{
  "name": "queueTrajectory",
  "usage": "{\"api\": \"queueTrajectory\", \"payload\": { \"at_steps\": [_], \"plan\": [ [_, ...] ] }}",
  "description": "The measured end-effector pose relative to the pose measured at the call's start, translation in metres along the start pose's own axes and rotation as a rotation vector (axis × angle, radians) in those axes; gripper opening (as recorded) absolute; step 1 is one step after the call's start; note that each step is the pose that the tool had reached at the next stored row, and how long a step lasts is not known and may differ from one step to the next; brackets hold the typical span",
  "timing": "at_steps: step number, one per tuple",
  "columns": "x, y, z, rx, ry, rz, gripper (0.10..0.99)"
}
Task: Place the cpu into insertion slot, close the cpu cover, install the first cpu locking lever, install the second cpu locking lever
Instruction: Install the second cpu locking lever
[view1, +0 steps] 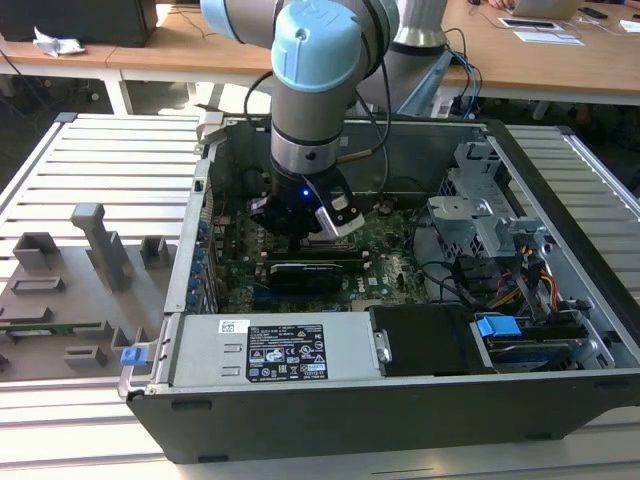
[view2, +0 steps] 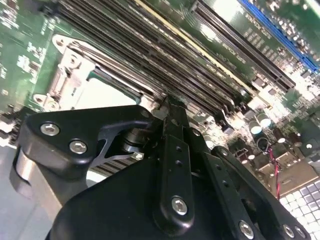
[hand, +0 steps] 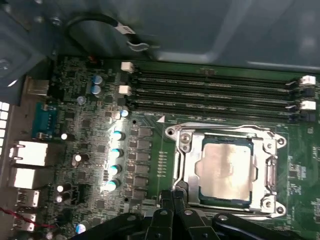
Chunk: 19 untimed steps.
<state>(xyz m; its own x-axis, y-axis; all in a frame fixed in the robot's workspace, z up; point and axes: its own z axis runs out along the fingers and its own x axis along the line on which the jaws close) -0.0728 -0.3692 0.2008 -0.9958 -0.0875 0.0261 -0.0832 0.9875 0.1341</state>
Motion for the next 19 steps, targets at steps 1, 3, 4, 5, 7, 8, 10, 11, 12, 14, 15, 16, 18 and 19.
{"api": "queueTrajectory", "payload": {
  "at_steps": [1, 3, 4, 5, 7, 8, 10, 11, 12, 14, 15, 16, 18, 19],
  "plan": [
    [0.0013, -0.0002, 0.0006, -0.004, -0.0003, -0.002, 0.106],
    [0.0042, -0.0006, 0.0016, -0.015, -0.0007, -0.007, 0.106],
    [0.0047, -0.0007, 0.0019, -0.021, -0.001, -0.009, 0.106],
    [0.0048, -0.0007, 0.002, -0.026, -0.0009, -0.013, 0.106],
    [0.0049, -0.0006, 0.0017, -0.027, 0.0, -0.021, 0.106],
    [0.0049, -0.0005, 0.0006, -0.027, 0.0001, -0.023, 0.106],
    [0.0052, 0.0008, -0.0094, -0.027, 0.0007, -0.024, 0.106],
    [0.0051, 0.0013, -0.0119, -0.027, 0.0008, -0.024, 0.106],
    [0.0048, 0.0018, -0.0131, -0.025, 0.0008, -0.024, 0.106],
    [0.0027, 0.0033, -0.0135, -0.011, 0.0022, -0.024, 0.106],
    [0.0009, 0.004, -0.0134, 0.003, 0.0037, -0.023, 0.106],
    [-0.0007, 0.0045, -0.0134, 0.019, 0.0054, -0.023, 0.106],
    [-0.0051, 0.0057, -0.0134, 0.053, 0.0095, -0.021, 0.106],
    [-0.0083, 0.0065, -0.0134, 0.07, 0.0115, -0.02, 0.106]
  ]
}}
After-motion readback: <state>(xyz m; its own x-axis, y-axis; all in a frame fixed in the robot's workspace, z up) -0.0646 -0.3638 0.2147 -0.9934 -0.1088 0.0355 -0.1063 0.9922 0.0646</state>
